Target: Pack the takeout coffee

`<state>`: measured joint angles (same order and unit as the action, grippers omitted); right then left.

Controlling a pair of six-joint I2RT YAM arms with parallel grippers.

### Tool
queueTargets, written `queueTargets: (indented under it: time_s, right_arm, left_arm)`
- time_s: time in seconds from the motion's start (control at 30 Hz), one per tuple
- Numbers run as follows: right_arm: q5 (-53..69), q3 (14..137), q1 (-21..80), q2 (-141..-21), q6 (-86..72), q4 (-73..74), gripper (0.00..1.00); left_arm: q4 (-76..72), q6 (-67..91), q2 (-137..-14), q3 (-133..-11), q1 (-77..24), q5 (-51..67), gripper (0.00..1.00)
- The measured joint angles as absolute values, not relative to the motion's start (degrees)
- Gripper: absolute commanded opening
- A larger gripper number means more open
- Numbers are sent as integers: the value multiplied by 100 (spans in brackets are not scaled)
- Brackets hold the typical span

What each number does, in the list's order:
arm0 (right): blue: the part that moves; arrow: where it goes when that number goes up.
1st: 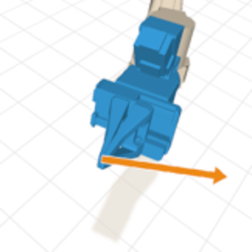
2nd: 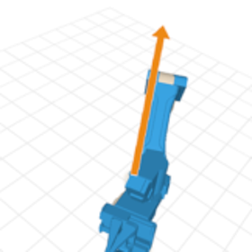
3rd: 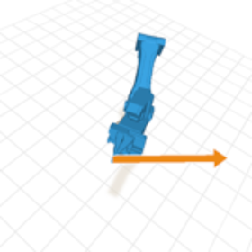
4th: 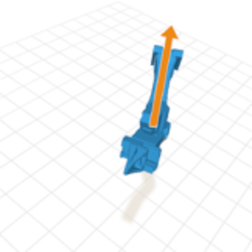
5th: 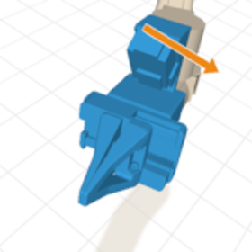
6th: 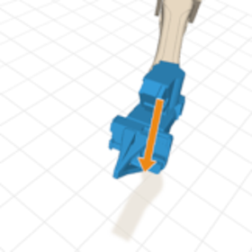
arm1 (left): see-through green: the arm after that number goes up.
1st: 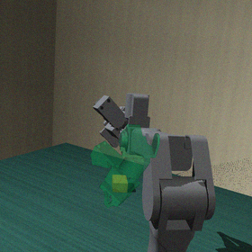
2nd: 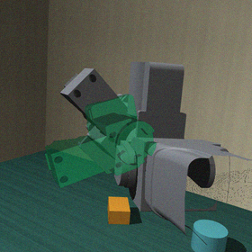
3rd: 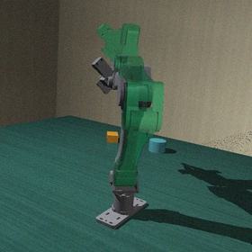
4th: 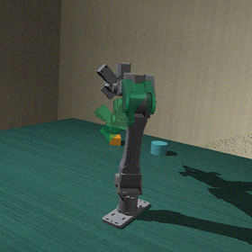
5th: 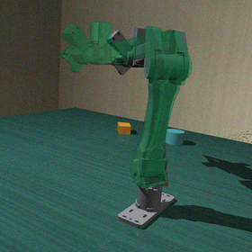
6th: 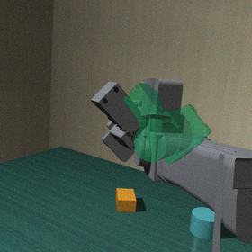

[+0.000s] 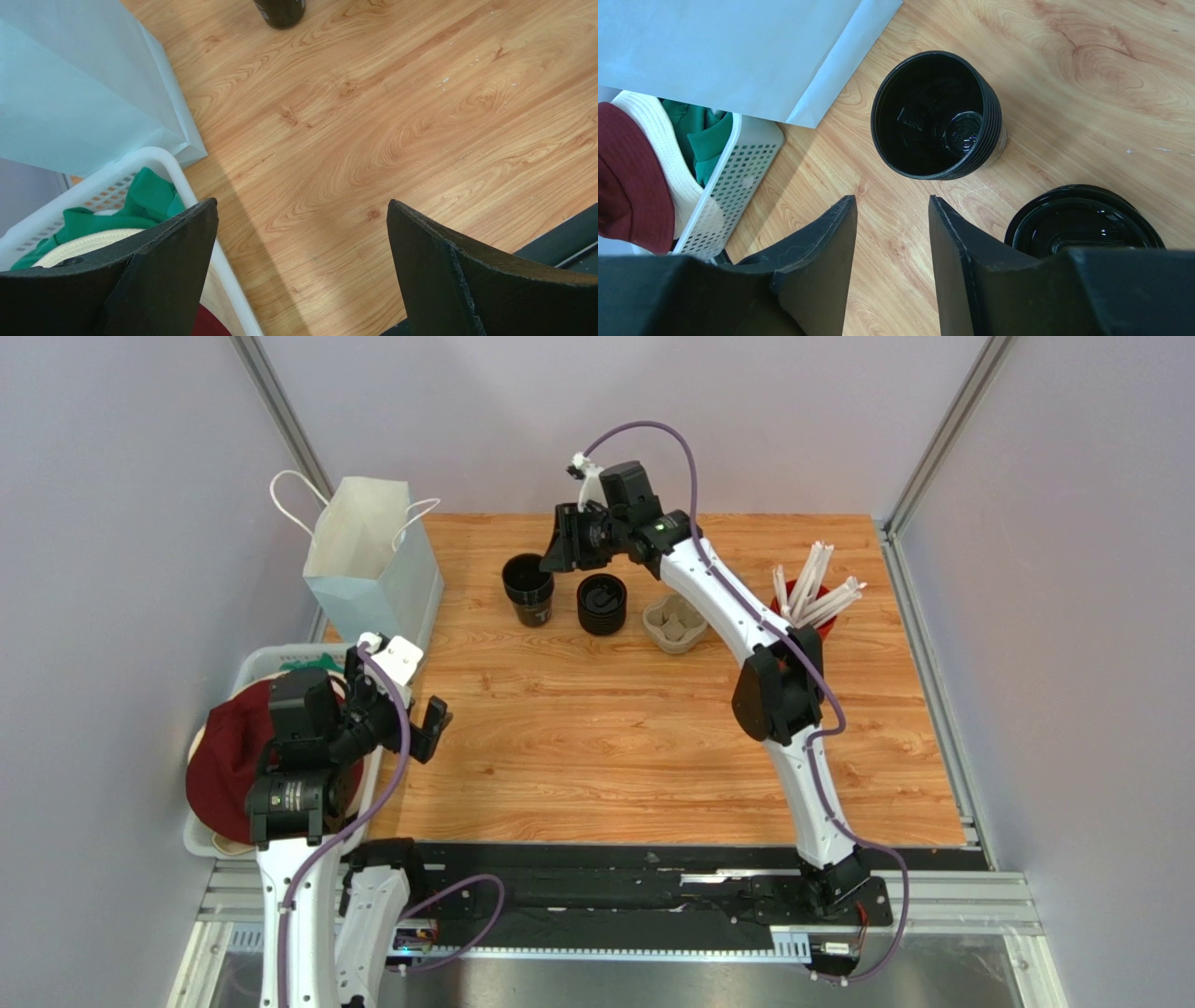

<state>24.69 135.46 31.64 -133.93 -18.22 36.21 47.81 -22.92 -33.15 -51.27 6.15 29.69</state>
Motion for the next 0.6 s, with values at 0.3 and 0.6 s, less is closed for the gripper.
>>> queueTargets:
  time_s: [0.3, 0.6]
  right_arm:
    - [2403, 13242, 3162, -13561, -2049, 2906, 41]
    - [1719, 13369, 3162, -13952, -1981, 2716, 39]
  left_arm:
    - [4779, -2292, -3645, -5127, 952, 3052, 98]
    - [4840, -2292, -3903, -5127, 1173, 3267, 98]
